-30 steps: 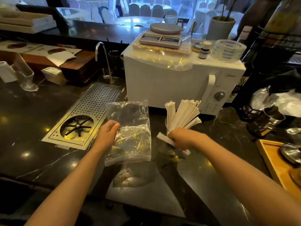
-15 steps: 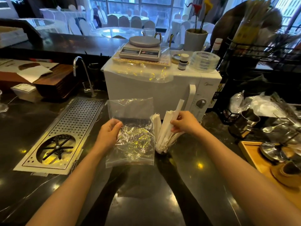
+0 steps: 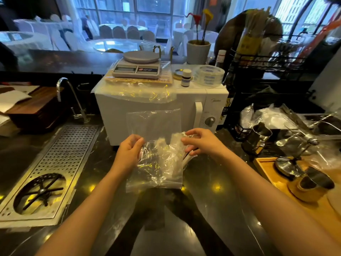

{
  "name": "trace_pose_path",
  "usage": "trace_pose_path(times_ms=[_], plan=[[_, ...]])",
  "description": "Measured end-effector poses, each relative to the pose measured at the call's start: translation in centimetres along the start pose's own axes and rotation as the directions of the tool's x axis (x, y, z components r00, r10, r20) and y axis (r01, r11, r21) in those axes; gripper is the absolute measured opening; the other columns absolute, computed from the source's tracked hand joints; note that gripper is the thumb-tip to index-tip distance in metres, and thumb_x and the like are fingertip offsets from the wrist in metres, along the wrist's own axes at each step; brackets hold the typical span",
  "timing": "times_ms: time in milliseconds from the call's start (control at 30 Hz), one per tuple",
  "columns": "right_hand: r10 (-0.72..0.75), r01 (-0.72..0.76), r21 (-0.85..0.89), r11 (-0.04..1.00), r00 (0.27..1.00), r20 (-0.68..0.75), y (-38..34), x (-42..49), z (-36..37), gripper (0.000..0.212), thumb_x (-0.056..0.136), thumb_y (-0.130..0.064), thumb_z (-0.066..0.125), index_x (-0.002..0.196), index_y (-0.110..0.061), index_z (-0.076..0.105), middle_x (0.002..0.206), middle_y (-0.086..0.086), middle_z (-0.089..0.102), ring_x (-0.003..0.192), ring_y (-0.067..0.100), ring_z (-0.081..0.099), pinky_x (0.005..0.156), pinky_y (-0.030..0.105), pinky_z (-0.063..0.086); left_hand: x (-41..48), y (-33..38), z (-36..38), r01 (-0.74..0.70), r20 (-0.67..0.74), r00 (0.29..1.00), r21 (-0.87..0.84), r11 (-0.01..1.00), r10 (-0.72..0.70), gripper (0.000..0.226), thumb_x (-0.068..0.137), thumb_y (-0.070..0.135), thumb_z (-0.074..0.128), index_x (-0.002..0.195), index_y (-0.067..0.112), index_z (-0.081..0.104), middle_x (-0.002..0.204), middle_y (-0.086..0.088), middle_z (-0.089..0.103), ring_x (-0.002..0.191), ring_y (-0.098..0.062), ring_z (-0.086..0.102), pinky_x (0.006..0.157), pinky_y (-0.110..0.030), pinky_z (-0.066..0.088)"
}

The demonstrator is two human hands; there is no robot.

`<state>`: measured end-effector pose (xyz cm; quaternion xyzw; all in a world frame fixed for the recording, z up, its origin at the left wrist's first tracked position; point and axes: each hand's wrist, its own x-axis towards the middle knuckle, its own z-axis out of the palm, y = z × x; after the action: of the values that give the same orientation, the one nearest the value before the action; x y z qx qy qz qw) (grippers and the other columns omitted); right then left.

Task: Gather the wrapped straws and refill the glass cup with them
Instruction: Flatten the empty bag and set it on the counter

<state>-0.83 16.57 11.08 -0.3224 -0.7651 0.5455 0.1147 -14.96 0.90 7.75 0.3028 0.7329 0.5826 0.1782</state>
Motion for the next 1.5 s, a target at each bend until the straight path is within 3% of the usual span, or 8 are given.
trace_pose_path(times_ms=[267,400,567,833,933,1000,1233,1500], plan=[[0.036,-0.026,0.205,0.978,0.998,-0.043,0.8,-2.1,-1.7,0.025,0.091,-0.022,0.053,0.069,-0.012,0.053,0.064,0.005,0.06,0.049,0.011,0.063,0.048,0.021,0.052,2.7,2.9,4.5,-0.093,0.042,0.994,-0.094,0.991,0.097,0.026,0.094,0.016,0.044,0.072,0.026,0.051,0.064,0.001,0.048,0.057,-0.008,0.043,0.054,-0.014,0.041],[0.061,0.0,0.293,0.956,0.978,-0.201,1.4,-2.4,-2.9,0.03,0.095,-0.017,0.046,0.065,-0.011,0.048,0.043,-0.003,0.055,0.035,0.007,0.059,0.037,0.017,0.042,4.1,4.2,6.5,-0.14,0.057,0.987,-0.123,0.983,0.148,0.018,0.094,0.016,0.045,0.081,0.019,0.056,0.065,0.003,0.05,0.053,-0.005,0.046,0.042,-0.005,0.038],[0.02,0.105,0.22,0.97,0.864,-0.504,3.0,-2.0,-4.4,0.03,0.097,-0.015,0.04,0.068,-0.011,0.046,0.056,0.005,0.049,0.03,-0.001,0.047,0.034,0.012,0.041,3.9,5.1,9.3,-0.07,0.234,0.964,-0.249,0.966,0.13,0.016,0.094,0.016,0.045,0.107,0.01,0.053,0.077,0.003,0.055,0.04,0.007,0.052,0.037,-0.009,0.042],[0.005,0.086,0.105,0.991,0.749,-0.663,7.3,-2.4,-8.3,0.034,0.096,-0.015,0.04,0.063,-0.015,0.046,0.049,0.004,0.044,0.029,0.001,0.041,0.037,0.012,0.035,1.9,4.8,15.8,-0.006,0.323,0.945,-0.142,0.99,0.052,0.023,0.095,0.017,0.04,0.073,0.021,0.047,0.064,-0.003,0.051,0.042,-0.008,0.051,0.041,-0.02,0.042],[-0.008,0.03,0.02,0.999,0.74,-0.672,9.5,-2.5,-10.1,0.035,0.095,-0.016,0.042,0.06,-0.018,0.043,0.053,0.001,0.044,0.045,0.008,0.044,0.053,0.029,0.039,1.3,4.1,19.0,-0.046,0.237,0.97,-0.017,0.999,0.049,0.028,0.095,0.015,0.038,0.068,0.018,0.042,0.065,-0.001,0.046,0.063,-0.019,0.046,0.063,-0.029,0.041],[-0.005,-0.03,-0.041,0.999,0.747,-0.665,11.1,-2.5,-11.3,0.038,0.095,-0.015,0.042,0.057,-0.019,0.04,0.056,0.001,0.042,0.053,0.012,0.039,0.059,0.031,0.034,0.5,3.5,20.8,-0.05,0.207,0.978,0.068,0.996,0.035,0.032,0.096,0.016,0.034,0.065,0.019,0.037,0.063,0.002,0.041,0.059,-0.012,0.038,0.054,-0.013,0.035],[0.076,-0.211,-0.21,0.955,0.854,-0.515,16.7,-2.2,-12.9,0.026,0.096,-0.017,0.04,0.072,-0.008,0.047,0.072,0.013,0.054,0.071,0.023,0.046,0.057,0.031,0.022,-1.5,-1.1,25.7,0.11,0.178,0.97,0.29,0.951,-0.167,0.025,0.098,0.016,0.032,0.077,0.006,0.042,0.076,-0.009,0.048,0.073,-0.022,0.045,0.06,-0.031,0.031],[0.079,-0.279,-0.654,0.703,0.945,-0.318,21.2,-1.4,-12.3,0.018,0.097,-0.022,0.034,0.09,-0.009,0.043,0.104,0.023,0.064,0.095,0.04,0.06,0.063,0.036,0.033,-2.9,-4.6,27.4,0.076,0.135,0.961,0.708,0.702,-0.24,0.024,0.096,0.018,0.035,0.105,0.004,0.051,0.106,-0.021,0.066,0.096,-0.039,0.06,0.076,-0.041,0.047]])
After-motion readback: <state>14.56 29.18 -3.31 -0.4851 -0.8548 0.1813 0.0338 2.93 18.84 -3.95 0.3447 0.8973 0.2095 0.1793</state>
